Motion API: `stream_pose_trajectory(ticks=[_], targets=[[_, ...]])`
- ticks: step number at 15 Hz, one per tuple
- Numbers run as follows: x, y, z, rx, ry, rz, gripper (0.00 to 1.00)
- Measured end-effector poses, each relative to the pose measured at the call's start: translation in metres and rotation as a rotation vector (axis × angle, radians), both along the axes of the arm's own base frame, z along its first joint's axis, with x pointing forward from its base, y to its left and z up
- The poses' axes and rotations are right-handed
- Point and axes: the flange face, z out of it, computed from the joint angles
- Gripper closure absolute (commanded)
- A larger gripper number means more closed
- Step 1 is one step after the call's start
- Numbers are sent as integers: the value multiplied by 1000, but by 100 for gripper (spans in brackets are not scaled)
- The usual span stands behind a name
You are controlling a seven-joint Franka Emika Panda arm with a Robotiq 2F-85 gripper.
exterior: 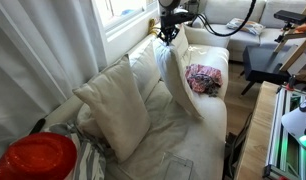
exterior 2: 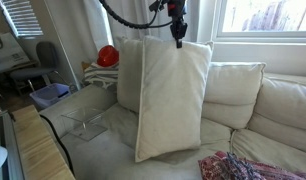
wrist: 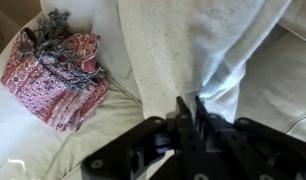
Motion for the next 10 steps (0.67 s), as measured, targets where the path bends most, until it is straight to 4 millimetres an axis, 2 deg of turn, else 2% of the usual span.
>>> stream_pose_trajectory(ticks=[2,4,5,10], targets=[[2,5,-14,0,-4,-4,92],[3,4,-12,0,-10,-7,92],[4,4,-11,0,-12,-8,98],[4,12,-10,-113,-5,122,98]])
